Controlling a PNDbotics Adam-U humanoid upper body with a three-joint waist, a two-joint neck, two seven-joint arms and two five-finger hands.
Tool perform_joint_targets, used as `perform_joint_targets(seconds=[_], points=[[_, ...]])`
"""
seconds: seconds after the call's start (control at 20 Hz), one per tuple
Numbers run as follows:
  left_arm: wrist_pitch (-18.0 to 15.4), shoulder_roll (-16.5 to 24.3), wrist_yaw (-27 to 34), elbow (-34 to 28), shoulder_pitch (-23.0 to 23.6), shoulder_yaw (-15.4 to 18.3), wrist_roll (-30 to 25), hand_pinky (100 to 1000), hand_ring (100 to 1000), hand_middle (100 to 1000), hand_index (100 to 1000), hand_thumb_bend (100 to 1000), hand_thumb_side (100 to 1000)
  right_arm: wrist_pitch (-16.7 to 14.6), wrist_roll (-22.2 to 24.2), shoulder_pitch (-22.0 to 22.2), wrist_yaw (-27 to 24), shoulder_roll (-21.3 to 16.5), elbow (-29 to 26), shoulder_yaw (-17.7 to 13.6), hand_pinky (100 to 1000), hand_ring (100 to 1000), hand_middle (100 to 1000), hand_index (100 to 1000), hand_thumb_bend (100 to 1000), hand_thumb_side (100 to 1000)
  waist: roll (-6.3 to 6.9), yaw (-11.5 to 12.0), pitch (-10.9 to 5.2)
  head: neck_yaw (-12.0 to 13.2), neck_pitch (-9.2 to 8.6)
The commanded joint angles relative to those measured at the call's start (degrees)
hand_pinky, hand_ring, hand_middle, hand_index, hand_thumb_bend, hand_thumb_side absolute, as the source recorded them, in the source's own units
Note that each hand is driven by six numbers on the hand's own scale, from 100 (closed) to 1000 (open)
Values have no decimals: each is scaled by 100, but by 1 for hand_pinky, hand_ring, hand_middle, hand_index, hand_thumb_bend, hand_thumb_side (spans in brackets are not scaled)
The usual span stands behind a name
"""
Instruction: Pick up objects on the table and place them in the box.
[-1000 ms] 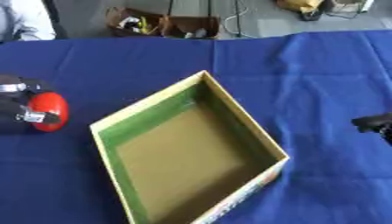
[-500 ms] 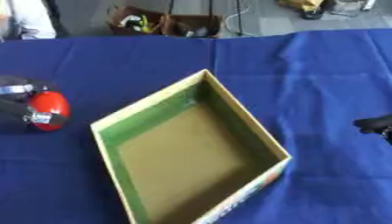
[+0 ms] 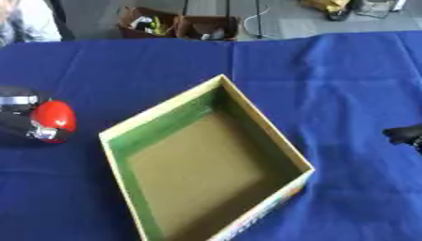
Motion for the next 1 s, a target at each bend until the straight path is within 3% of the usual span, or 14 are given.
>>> perform_joint_targets(seconds=[0.05, 0.2, 0.45, 0.6, 0.75, 0.8, 1.0], points=[[52, 108, 190, -10, -106, 21, 22, 504, 696, 941, 1000, 484, 642, 27, -22, -20, 67, -38, -59, -35, 856, 765, 556, 673, 100, 1000, 9, 19, -115, -1, -34], [113, 84, 371, -30, -132, 40, 191, 432, 625, 866, 1000, 378, 551, 51, -32, -18, 81, -36, -59, -33, 856, 765, 555, 672, 100, 1000, 14, 23, -117, -12, -35], [323, 90, 360, -112, -144, 82, 625, 320, 519, 641, 897, 243, 349, 80, -50, -16, 90, -29, -59, -38, 858, 766, 555, 672, 100, 1000, 23, 20, -117, -27, -35], [443, 68, 281, -106, -141, 71, 902, 295, 492, 569, 853, 159, 355, 92, -58, -20, 81, -33, -59, -37, 858, 767, 555, 672, 100, 1000, 26, 17, -115, -31, -40], [503, 48, 273, -86, -147, 29, 1154, 288, 481, 549, 827, 133, 372, 114, -36, -20, 94, -29, -59, -28, 859, 767, 554, 672, 100, 1000, 33, 20, -111, -27, -44], [521, 45, 272, -80, -153, 20, 1226, 257, 461, 525, 783, 100, 409, 122, -27, -19, 99, -27, -59, -25, 858, 768, 555, 673, 100, 1000, 36, 22, -111, -26, -41], [569, 35, 264, -62, -159, -14, 1420, 257, 461, 525, 783, 100, 409, 133, -11, -20, 111, -23, -59, -21, 858, 768, 555, 673, 100, 1000, 40, 23, -111, -25, -33]])
